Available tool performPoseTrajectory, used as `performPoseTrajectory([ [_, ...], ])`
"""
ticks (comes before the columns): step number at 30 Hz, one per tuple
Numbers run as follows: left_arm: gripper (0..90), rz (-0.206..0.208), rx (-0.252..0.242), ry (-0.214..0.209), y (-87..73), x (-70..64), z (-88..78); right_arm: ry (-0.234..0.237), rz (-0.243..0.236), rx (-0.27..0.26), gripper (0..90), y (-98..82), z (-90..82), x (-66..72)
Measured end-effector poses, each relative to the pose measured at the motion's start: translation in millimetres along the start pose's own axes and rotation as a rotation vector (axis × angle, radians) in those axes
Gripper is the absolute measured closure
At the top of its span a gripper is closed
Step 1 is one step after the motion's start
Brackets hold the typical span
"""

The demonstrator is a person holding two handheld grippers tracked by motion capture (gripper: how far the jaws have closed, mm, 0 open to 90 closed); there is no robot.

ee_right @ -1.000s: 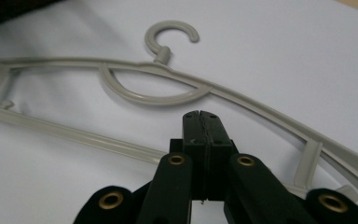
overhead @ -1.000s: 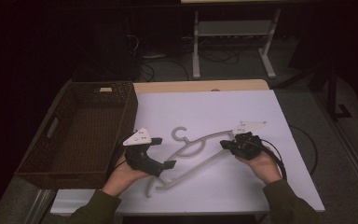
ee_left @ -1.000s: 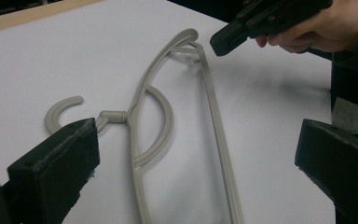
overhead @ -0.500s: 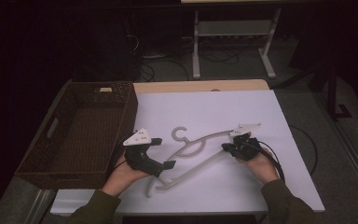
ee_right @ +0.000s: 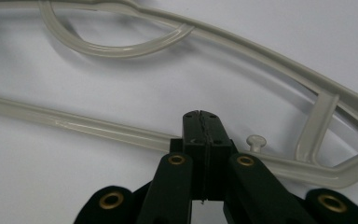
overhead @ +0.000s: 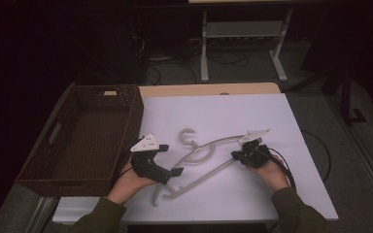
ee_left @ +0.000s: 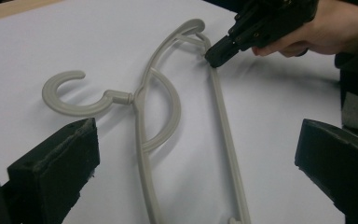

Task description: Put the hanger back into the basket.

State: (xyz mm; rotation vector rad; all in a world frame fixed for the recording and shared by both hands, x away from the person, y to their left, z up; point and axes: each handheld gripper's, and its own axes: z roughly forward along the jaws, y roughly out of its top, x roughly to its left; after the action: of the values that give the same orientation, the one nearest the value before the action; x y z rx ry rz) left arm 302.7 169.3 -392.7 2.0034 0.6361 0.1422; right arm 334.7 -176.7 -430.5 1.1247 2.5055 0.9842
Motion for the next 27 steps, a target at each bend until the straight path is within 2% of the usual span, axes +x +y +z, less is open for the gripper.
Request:
performPoseTrajectory([
  [3,0.0,0.008,0.011,0.007,-0.8,0.8,1.2,0.001,-0.004,0.005,89.6,-0.4,0.6,-0.7],
  [7,0.0,0.021,0.050,0.028,-2.5,1.5,6.1,0.001,-0.006,0.013,89.7,-0.8,1.4,-0.3],
  [9,0.0,0.015,0.058,0.035,-3.0,1.9,7.9,0.000,-0.008,0.015,89.6,-0.8,1.5,-0.5],
  [10,0.0,0.007,0.089,0.048,-4.3,3.9,14.0,0.002,-0.004,0.022,89.7,-1.1,2.2,-0.3],
  [11,0.0,0.007,0.089,0.048,-4.3,3.9,14.0,0.002,-0.004,0.022,89.7,-1.1,2.2,-0.3],
  [12,0.0,0.003,0.121,0.060,-5.5,6.3,19.3,0.000,-0.006,0.025,89.7,-1.3,2.5,-0.6],
  [14,0.1,0.001,0.138,0.071,-6.7,8.3,25.6,-0.001,-0.005,0.027,89.7,-1.2,2.8,-0.2],
  [16,6.3,0.005,0.160,0.085,-7.3,10.8,31.3,0.000,0.002,0.029,89.7,-1.3,2.9,0.2],
  [19,9.3,0.018,0.213,0.108,-8.1,16.7,39.1,0.003,0.005,0.030,89.7,-1.5,3.2,0.1],
  [21,14.8,-0.006,0.237,0.126,-10.1,18.9,45.1,-0.001,0.002,0.026,89.7,-1.6,3.3,-0.2],
  [26,24.7,-0.024,0.272,0.120,-11.1,23.8,54.1,0.001,-0.002,0.023,89.7,-1.9,3.6,-1.0],
  [27,27.9,-0.012,0.283,0.118,-10.3,24.8,55.4,0.001,-0.004,0.022,89.7,-1.9,3.7,-1.2],
])
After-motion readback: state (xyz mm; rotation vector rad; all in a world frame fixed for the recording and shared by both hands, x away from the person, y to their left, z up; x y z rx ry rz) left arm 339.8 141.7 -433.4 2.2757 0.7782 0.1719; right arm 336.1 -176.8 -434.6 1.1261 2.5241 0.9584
